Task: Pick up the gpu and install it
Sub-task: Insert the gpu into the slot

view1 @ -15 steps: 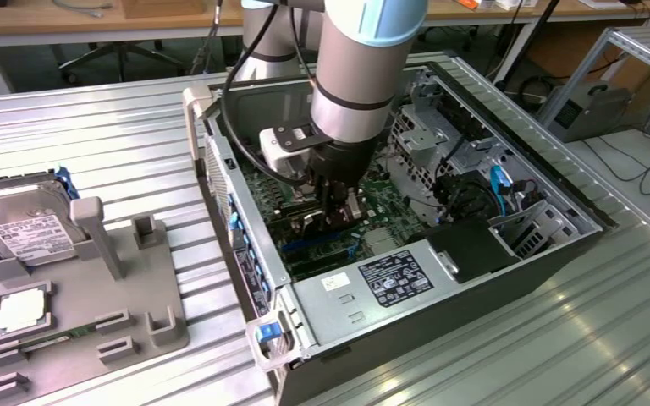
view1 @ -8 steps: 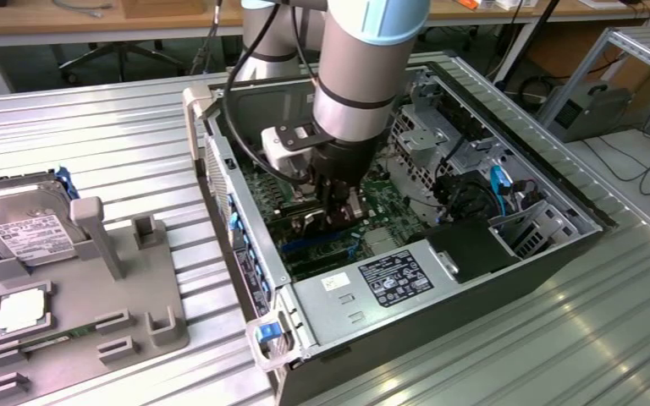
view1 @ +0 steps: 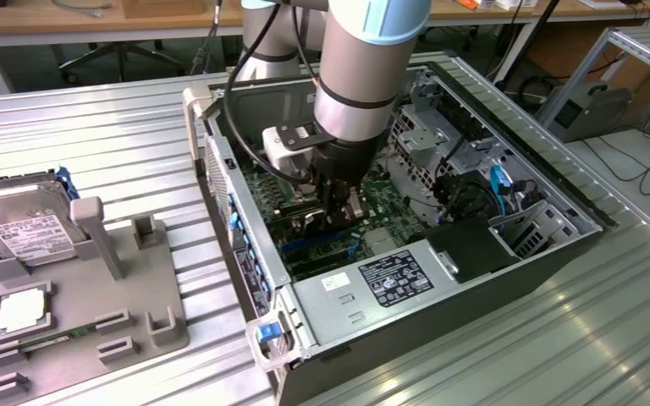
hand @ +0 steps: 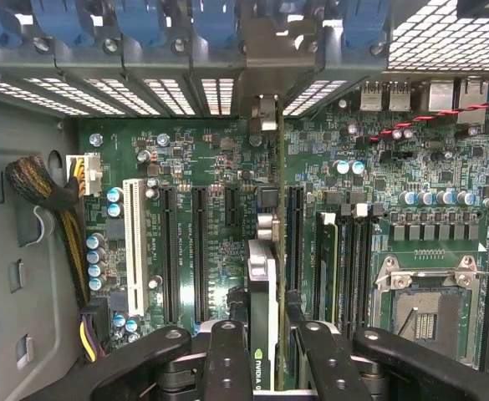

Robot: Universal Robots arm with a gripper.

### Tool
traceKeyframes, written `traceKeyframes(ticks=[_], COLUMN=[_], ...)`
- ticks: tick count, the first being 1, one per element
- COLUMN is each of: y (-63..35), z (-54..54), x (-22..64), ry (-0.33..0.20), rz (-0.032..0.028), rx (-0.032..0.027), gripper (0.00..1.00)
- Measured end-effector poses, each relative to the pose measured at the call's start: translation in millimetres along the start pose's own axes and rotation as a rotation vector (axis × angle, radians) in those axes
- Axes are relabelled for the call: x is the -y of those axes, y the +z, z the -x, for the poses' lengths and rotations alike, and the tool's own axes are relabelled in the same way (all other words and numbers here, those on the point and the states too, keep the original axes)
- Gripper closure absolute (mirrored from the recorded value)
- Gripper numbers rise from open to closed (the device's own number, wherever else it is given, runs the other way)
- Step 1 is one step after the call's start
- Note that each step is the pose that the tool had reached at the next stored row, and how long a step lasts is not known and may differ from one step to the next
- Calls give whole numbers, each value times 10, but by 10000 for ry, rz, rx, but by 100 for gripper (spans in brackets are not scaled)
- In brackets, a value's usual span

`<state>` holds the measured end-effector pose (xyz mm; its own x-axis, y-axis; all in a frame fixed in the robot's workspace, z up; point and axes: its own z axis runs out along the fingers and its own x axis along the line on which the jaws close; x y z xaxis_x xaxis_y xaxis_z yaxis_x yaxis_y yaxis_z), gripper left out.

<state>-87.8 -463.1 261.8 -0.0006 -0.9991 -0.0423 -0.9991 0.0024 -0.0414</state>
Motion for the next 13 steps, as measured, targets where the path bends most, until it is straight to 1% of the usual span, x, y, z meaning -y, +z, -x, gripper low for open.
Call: traceKeyframes(ticks=[13], y=[-27], z=[1], x=[-6], ry=[13], rz=[-1], rx=[0], gripper=[73])
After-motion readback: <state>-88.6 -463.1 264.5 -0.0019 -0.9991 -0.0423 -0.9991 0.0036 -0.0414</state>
